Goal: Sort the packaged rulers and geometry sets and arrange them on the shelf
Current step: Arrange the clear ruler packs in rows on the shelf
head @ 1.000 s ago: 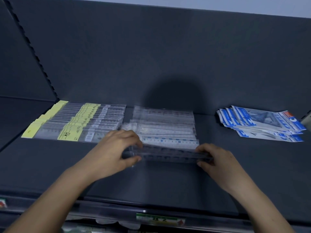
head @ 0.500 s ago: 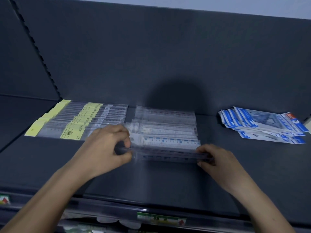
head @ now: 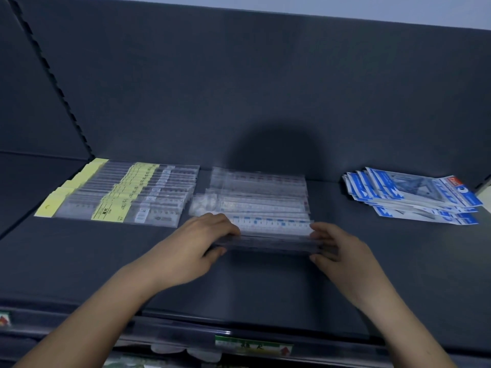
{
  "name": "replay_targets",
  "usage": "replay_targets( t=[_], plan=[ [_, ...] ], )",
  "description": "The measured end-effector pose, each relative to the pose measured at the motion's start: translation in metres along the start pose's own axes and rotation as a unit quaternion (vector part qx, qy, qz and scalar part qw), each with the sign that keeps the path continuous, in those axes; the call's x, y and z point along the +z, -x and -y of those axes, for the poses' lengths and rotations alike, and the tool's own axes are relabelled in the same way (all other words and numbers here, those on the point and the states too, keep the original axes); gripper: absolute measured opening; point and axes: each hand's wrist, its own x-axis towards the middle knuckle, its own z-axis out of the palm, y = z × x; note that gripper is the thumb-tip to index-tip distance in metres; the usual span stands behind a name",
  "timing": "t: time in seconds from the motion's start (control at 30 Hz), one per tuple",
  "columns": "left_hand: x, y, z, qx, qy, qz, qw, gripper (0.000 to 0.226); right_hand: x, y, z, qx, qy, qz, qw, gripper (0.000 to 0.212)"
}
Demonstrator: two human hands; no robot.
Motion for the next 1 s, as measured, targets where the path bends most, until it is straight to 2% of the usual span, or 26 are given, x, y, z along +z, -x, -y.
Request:
replay_targets(
  t=[0.33, 0.8, 0.9, 1.0],
  plan=[
    [-0.010, 0.009, -0.004, -0.089, -0.096, -0.054, 0.990, 0.025, -0.006, -0.001, 0.000, -0.014, -0.001, -0.041, 0.999, 0.045],
    [-0.008, 0.005, 0.000, -0.054, -0.072, -0.014, 0.996, 0.035, -0.002, -0.008, -0.005, 0.028, -0.161, -0.076, 0.984, 0.024],
    [-0.007, 0.007, 0.002, -0.045, -0.070, -0.014, 0.996, 0.036, -0.004, -0.009, -0.003, 0.064, -0.248, -0.047, 0.966, 0.023],
    [-0.008, 0.008, 0.005, -0.034, -0.057, -0.005, 0.998, 0.037, -0.009, -0.009, 0.002, 0.062, -0.226, 0.014, 0.972, 0.024]
  ],
)
